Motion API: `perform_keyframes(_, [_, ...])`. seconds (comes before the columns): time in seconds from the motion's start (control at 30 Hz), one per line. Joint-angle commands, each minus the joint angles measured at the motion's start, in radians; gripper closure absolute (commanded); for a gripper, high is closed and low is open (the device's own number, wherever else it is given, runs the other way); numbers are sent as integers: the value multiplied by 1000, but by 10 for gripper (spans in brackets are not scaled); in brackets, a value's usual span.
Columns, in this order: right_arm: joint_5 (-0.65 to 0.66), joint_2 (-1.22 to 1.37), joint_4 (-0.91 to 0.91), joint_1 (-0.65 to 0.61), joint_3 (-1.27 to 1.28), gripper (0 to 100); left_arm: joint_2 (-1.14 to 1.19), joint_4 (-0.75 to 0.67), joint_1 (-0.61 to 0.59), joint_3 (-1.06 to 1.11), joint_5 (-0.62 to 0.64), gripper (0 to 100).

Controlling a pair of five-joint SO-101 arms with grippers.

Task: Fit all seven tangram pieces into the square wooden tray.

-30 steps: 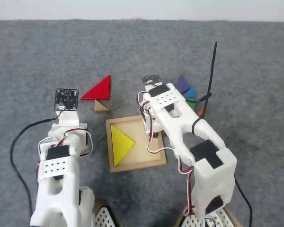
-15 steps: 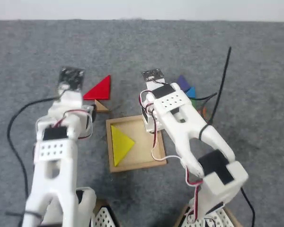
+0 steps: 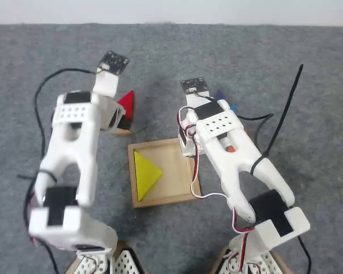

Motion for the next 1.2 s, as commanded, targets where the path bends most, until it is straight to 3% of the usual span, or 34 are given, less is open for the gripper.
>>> perform_keyframes(0.0, [11, -65, -15, 7, -5, 832, 138, 11, 18, -189, -48, 716])
perform_keyframes(0.2, [11, -65, -15, 7, -5, 832, 345, 115, 54, -406, -158, 716])
perform_keyframes(0.6, [12, -65, -15, 12, -5, 833, 575, 167, 54, -670, -166, 716])
perform_keyframes(1.17, [12, -65, -15, 12, -5, 833, 1020, 588, -2, -1388, -348, 718])
